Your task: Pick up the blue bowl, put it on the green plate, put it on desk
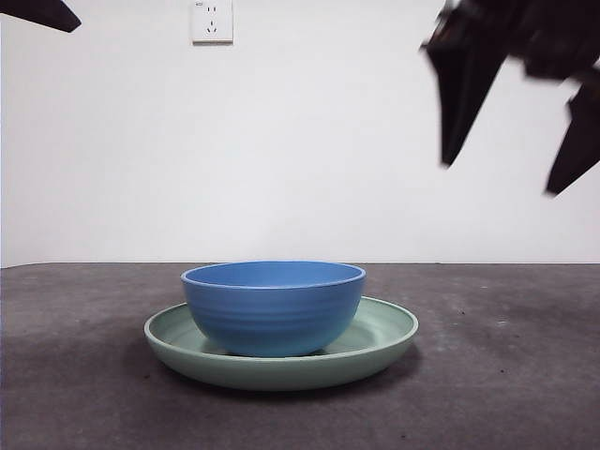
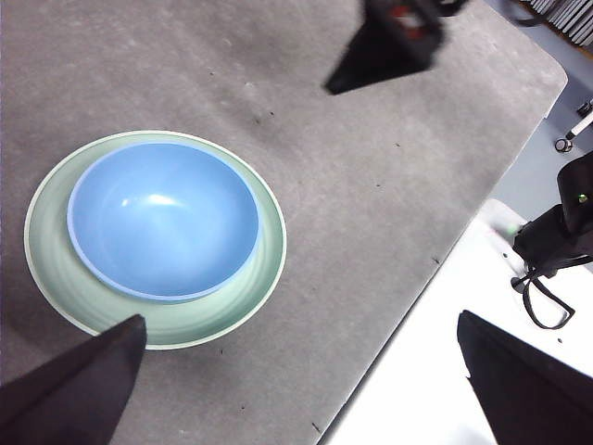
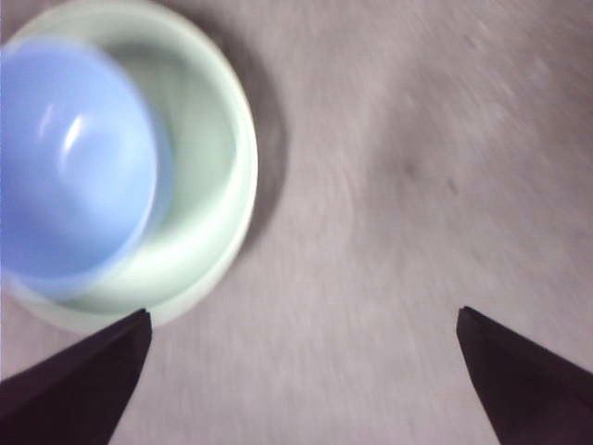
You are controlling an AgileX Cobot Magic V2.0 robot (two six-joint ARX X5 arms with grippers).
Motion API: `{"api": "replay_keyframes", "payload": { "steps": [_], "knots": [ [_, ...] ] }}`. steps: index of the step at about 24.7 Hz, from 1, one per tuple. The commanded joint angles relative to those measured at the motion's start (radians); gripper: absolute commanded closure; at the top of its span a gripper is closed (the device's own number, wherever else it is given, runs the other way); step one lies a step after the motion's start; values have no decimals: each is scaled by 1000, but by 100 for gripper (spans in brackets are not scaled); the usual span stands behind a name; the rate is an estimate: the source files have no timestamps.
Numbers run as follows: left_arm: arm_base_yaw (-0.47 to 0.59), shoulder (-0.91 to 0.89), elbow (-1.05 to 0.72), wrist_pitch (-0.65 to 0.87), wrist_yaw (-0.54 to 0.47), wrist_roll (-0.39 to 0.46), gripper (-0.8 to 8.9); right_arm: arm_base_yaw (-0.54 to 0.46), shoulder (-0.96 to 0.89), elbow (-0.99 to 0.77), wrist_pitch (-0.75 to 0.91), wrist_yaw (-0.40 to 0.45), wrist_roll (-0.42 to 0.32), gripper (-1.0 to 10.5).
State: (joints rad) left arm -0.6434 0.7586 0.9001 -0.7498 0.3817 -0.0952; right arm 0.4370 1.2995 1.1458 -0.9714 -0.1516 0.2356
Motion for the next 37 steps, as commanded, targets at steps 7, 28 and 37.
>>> {"api": "replay_keyframes", "payload": {
  "steps": [7,28,37],
  "knots": [
    [-6,5,11,14,5,-2,95,154,-300,-91,-5,48,-16,392],
    [-6,5,11,13,5,-2,260,261,-595,-329,63,48,-13,577],
    [-6,5,11,17,5,-2,753,260,-596,-329,103,48,-12,927]
  ]
}}
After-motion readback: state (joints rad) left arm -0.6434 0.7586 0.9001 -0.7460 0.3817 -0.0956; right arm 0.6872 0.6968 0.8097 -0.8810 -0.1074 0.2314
